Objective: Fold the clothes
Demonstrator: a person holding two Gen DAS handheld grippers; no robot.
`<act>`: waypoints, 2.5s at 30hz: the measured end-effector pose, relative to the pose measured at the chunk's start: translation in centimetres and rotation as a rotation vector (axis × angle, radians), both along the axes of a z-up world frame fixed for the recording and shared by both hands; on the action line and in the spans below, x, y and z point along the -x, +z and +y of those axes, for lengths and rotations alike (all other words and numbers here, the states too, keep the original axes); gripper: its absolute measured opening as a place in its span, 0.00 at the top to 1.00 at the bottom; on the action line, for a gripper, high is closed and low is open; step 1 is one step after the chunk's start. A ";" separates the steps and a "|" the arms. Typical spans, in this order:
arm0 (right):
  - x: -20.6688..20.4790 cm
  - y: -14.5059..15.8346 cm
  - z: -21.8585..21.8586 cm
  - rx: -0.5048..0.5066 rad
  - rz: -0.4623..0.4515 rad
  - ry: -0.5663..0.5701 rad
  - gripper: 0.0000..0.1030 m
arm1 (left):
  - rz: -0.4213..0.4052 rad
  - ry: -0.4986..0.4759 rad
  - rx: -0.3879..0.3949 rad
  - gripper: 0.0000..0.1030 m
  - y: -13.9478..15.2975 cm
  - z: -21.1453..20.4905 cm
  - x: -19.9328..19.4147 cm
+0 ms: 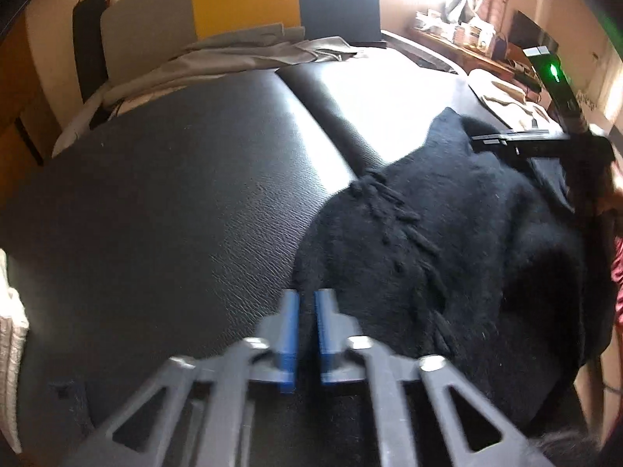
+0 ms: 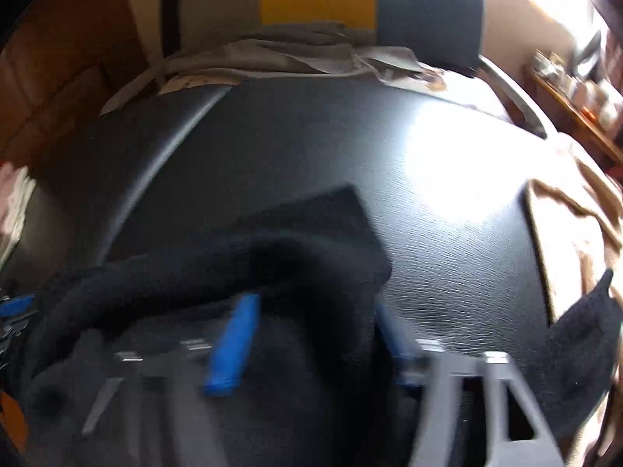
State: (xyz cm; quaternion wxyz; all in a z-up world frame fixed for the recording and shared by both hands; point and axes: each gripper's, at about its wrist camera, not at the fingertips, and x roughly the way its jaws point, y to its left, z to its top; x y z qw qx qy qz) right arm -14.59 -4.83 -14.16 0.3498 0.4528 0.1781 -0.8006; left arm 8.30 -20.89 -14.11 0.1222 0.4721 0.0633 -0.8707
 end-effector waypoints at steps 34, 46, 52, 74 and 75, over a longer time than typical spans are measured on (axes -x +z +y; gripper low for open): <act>2.9 9.9 -19.7 -0.002 0.343 0.156 0.29 | 0.134 0.484 0.060 0.85 6.6 -27.4 1.2; 0.2 3.1 6.5 0.045 0.073 -0.300 0.26 | 0.124 0.451 -0.200 0.80 1.5 -13.0 -15.6; 4.1 1.1 9.9 0.055 0.000 -0.383 0.24 | 0.123 0.425 -0.268 0.80 0.7 -7.7 -17.0; 3.8 12.5 12.6 -0.436 0.479 -0.299 0.94 | 0.058 0.222 -0.207 0.78 0.6 -2.8 -12.6; 4.1 13.0 13.9 -0.463 0.496 -0.335 0.94 | 0.058 0.211 -0.217 0.78 0.7 -2.7 -12.6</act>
